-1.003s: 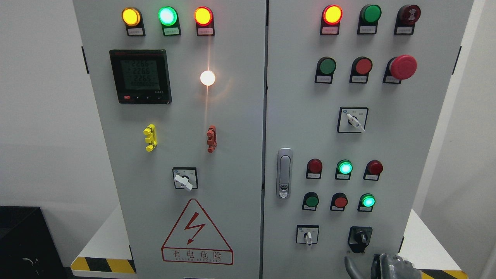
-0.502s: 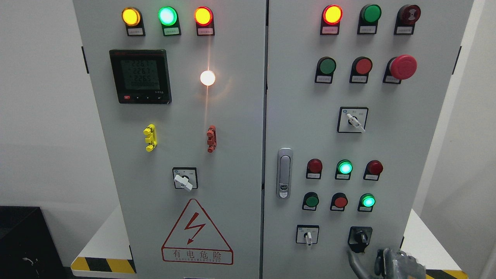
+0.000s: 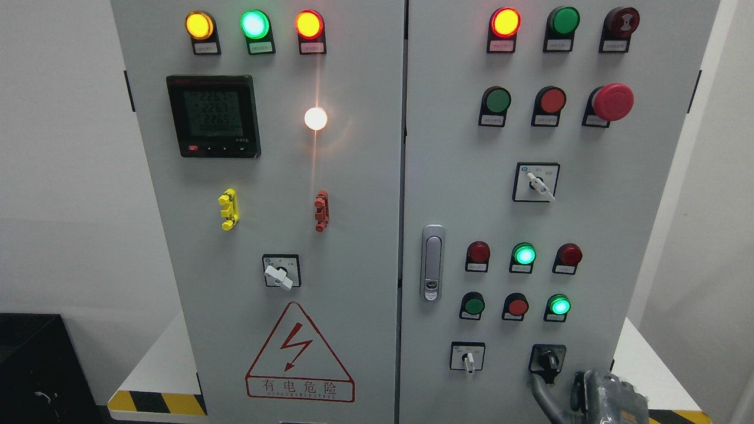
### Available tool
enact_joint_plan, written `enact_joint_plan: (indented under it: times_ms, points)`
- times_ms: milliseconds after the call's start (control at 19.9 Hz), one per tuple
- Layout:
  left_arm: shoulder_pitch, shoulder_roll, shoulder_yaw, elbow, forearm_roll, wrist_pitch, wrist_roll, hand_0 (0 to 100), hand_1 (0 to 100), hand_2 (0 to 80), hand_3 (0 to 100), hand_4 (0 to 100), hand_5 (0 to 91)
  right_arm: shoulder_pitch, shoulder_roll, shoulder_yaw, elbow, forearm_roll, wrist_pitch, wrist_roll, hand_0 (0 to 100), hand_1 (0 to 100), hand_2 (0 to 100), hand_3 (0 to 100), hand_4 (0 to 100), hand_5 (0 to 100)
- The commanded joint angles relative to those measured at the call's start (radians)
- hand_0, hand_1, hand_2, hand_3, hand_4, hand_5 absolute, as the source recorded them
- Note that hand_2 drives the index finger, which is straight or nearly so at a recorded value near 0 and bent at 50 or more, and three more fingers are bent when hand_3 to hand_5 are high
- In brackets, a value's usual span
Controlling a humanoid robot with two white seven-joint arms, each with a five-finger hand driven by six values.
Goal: Flip black knob to close circuit
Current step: 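Raise the right hand up to the black rotary knob low on the door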
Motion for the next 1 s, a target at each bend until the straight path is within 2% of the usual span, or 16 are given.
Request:
enact_joint_plan:
  times_ms: [0, 953]
  points:
    - [0.021, 0.000, 0.000, -0.031, 0.000, 0.001, 0.000, 12, 56, 0.0, 0, 0, 0.0, -0.006, -0.002, -0.004, 0.014, 0.012, 0.004, -0.001, 0, 0, 91, 100, 95, 100]
    - [0.023, 0.000, 0.000, -0.031, -0.001, 0.001, 0.000, 12, 56, 0.0, 0, 0, 0.0, -0.017, -0.009, -0.033, 0.021, 0.017, 0.011, -0.009, 0, 0, 91, 100, 94, 100]
